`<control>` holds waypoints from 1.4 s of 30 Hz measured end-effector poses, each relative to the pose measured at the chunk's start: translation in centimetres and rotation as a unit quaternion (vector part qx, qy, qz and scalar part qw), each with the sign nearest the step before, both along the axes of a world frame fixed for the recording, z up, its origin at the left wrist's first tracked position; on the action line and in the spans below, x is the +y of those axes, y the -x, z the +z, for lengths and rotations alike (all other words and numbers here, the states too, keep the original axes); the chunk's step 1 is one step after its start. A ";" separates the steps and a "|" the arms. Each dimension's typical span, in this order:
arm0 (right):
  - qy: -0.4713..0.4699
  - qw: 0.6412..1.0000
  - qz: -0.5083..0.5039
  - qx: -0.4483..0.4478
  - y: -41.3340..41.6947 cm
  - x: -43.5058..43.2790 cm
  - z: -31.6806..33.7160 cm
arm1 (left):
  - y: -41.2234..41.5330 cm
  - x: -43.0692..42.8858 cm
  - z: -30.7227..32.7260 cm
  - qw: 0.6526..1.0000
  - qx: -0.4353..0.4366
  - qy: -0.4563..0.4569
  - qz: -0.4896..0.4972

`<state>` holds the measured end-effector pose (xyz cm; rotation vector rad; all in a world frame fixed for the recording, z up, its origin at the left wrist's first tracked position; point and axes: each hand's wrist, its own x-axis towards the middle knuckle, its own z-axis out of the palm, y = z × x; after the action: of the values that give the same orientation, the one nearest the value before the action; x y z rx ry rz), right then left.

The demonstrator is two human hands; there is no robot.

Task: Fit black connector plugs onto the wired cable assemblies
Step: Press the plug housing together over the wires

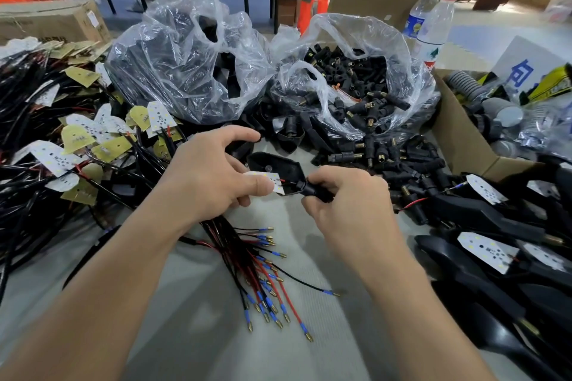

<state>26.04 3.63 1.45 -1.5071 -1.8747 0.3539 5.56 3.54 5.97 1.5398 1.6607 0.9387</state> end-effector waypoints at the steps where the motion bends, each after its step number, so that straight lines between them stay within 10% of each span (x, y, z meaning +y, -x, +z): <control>1: 0.001 1.000 0.003 -0.005 0.0 0.0 0.0 | -0.1 0.0 0.1 1.000 -0.013 -0.005 0.001; 5: 0.007 0.999 0.008 -0.044 0.2 0.0 0.0 | -1.2 -0.3 0.2 0.998 -0.059 -0.014 0.025; 15: 0.027 0.999 0.041 -0.012 0.6 -0.6 -0.3 | -4.0 -2.2 1.0 0.962 0.198 -0.188 0.022; 23: -0.019 0.998 0.043 0.044 0.0 -0.2 0.8 | -1.3 -0.4 -0.2 0.981 0.016 -0.168 0.092; 28: -0.024 0.996 0.063 0.065 0.2 -0.4 0.9 | -1.4 0.1 -0.9 0.939 -0.341 -0.049 0.018; 42: -0.043 0.998 0.055 -0.005 1.1 -1.2 0.5 | -1.0 0.4 -2.6 0.903 -0.429 0.014 -0.018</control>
<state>24.96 2.46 1.99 -1.3550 -1.9601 0.3127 6.57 3.99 3.42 0.8980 0.9884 1.3106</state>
